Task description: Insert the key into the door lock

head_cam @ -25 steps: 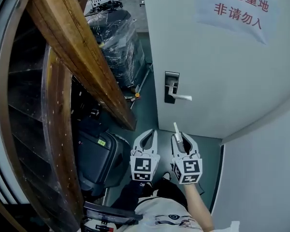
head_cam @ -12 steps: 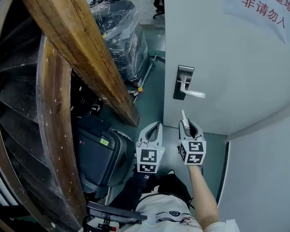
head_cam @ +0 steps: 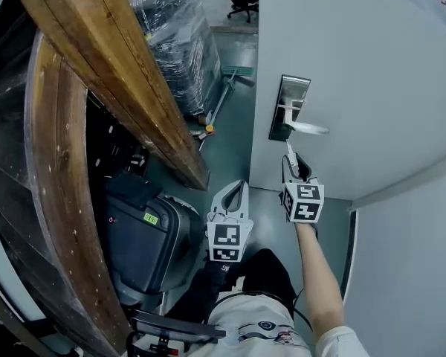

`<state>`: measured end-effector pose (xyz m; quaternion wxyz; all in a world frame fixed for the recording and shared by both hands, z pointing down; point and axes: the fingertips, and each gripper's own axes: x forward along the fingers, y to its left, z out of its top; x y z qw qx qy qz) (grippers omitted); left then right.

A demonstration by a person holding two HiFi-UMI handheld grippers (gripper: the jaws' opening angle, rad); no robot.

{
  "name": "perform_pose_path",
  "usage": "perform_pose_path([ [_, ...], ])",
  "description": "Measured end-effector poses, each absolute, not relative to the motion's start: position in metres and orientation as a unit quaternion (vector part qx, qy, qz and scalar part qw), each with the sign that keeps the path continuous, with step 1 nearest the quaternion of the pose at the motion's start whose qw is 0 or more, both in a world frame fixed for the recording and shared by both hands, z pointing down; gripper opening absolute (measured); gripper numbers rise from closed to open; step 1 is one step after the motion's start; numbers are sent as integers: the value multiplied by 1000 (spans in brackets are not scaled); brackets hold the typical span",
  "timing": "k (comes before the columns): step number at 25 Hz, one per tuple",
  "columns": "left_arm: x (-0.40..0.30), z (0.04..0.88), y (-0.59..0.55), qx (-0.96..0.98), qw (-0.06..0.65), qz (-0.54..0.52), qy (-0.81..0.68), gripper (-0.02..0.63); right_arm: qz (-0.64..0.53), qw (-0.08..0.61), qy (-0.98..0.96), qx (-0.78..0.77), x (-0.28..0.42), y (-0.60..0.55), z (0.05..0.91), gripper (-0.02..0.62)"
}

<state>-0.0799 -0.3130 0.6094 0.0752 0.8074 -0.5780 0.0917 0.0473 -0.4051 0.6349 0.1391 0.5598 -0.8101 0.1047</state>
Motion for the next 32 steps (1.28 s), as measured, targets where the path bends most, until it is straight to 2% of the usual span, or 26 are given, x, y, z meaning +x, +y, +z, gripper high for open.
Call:
perform_pose_path([
  [19, -89, 643, -335, 801, 82, 90, -586, 5, 93, 145, -813, 556, 40, -460, 653, 120],
  [32, -93, 643, -336, 795, 88, 93, -593, 5, 158, 115, -770, 607, 37, -468, 651, 120],
])
